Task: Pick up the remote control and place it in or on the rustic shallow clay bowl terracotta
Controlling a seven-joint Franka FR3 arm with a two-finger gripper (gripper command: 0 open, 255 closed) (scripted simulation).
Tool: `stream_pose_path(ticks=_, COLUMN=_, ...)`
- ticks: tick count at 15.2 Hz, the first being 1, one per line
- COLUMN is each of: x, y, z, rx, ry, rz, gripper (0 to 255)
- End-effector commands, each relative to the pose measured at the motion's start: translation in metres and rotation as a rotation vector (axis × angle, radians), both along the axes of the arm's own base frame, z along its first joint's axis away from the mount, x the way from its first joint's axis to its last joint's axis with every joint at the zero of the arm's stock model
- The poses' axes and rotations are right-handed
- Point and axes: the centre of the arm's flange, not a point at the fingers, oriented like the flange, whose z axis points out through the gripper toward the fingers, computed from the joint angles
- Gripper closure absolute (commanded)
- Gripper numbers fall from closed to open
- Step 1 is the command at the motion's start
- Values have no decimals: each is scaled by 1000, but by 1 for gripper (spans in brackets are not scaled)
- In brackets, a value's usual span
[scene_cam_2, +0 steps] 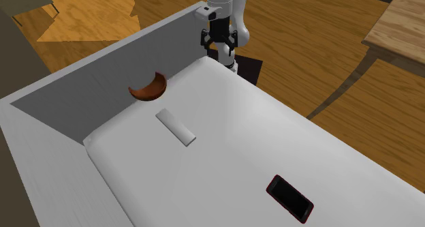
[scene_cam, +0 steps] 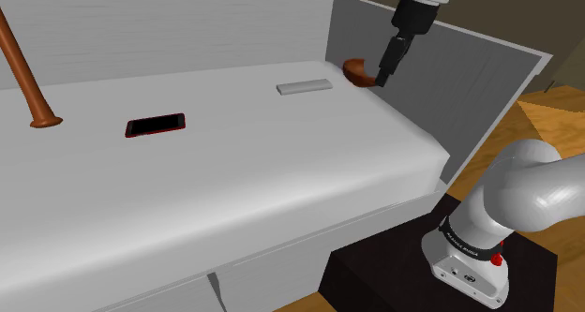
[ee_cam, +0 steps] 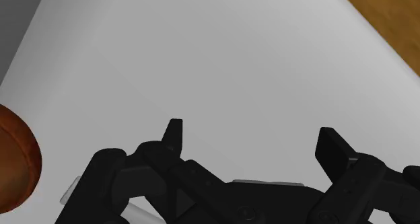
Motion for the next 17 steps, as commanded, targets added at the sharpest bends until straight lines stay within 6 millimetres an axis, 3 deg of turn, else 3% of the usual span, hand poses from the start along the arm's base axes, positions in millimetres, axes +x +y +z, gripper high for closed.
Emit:
stream_pose_path(ticks=1, x=0, y=0, z=0, rx=0, ry=0, rz=0, gripper=0)
stream_pose_path(ticks=9, x=93, y=-48, z=-34, rx=-25, ry=30, rz=222, gripper=0)
stream_pose_path(ticks=17, x=194, y=-76, z=-71, rx=-50, ry=60, rz=445, gripper=0)
